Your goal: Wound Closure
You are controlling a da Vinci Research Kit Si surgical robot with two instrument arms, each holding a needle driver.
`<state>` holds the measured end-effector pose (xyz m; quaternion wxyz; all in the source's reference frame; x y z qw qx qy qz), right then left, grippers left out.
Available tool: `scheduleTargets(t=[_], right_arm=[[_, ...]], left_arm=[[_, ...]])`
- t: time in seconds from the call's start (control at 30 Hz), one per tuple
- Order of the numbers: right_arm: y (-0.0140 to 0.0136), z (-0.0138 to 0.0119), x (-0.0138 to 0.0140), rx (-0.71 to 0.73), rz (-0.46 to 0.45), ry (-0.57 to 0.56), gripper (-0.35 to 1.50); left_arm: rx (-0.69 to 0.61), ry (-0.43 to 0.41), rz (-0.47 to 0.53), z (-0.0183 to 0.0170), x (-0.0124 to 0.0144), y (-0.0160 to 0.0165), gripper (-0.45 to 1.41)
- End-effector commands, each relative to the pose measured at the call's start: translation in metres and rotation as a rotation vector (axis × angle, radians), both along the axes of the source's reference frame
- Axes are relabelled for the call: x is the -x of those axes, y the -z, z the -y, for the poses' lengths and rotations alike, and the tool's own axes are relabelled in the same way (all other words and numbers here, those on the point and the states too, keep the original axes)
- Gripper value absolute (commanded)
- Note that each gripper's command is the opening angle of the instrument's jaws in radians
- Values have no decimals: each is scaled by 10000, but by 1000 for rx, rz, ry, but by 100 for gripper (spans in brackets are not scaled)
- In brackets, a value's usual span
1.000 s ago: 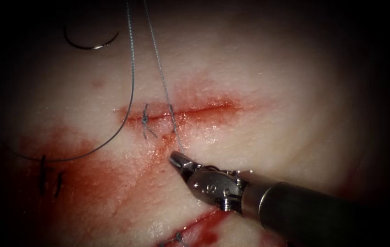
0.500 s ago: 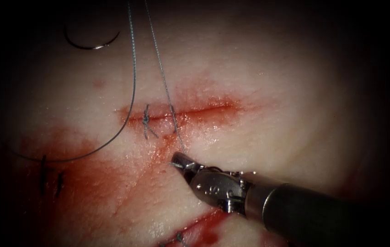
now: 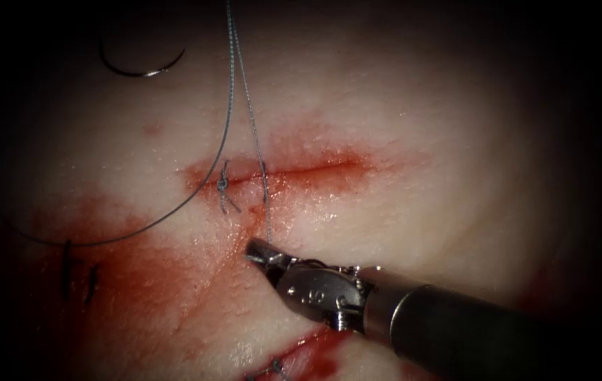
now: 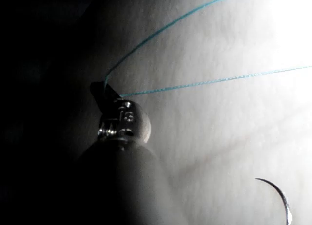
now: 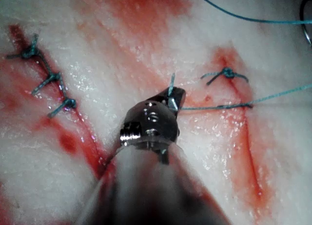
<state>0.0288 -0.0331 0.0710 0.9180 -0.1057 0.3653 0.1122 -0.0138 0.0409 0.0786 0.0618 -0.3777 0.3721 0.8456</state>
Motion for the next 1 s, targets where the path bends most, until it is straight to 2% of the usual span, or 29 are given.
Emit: scheduleTargets(t=[0.03, 0.17, 0.4, 0.7, 0.73, 0.77, 0.83, 0.87, 0.9, 0.97, 1.0], right_arm=[[-9, 10, -10, -14, 9, 10, -35], [-22, 31, -10, -48, 36, 31, -35], [-29, 40, -5, -77, 60, 46, -35], [-25, 34, -9, -62, 38, 27, -35], [-24, 32, -9, -58, 30, 21, -35], [-18, 23, -8, -41, 0, 2, -32], [-11, 13, -4, -31, -27, -10, 5], [-11, 13, -4, -31, -27, -10, 5], [-5, 6, 1, -28, -44, -15, 22], [5, -3, 11, -40, -68, -33, 39], [10, -7, 16, -63, -86, -51, 64]], left_arm=[[3, 1, 2, -15, 3, -2, -45], [12, -1, -3, -19, 3, -7, -45], [14, -1, -3, -21, 3, -9, -45], [27, -3, -1, -15, 4, -6, -45], [25, -2, 12, -12, 4, -5, -45], [2, -4, 78, -1, 6, -1, -45], [-31, -61, 146, 11, 7, 5, -45], [-31, -61, 146, 11, 7, 5, -45], [-78, -129, 224, 30, 9, 14, -45], [-139, -203, 307, 59, 13, 28, -45], [-168, -255, 356, 83, 17, 40, -45]])
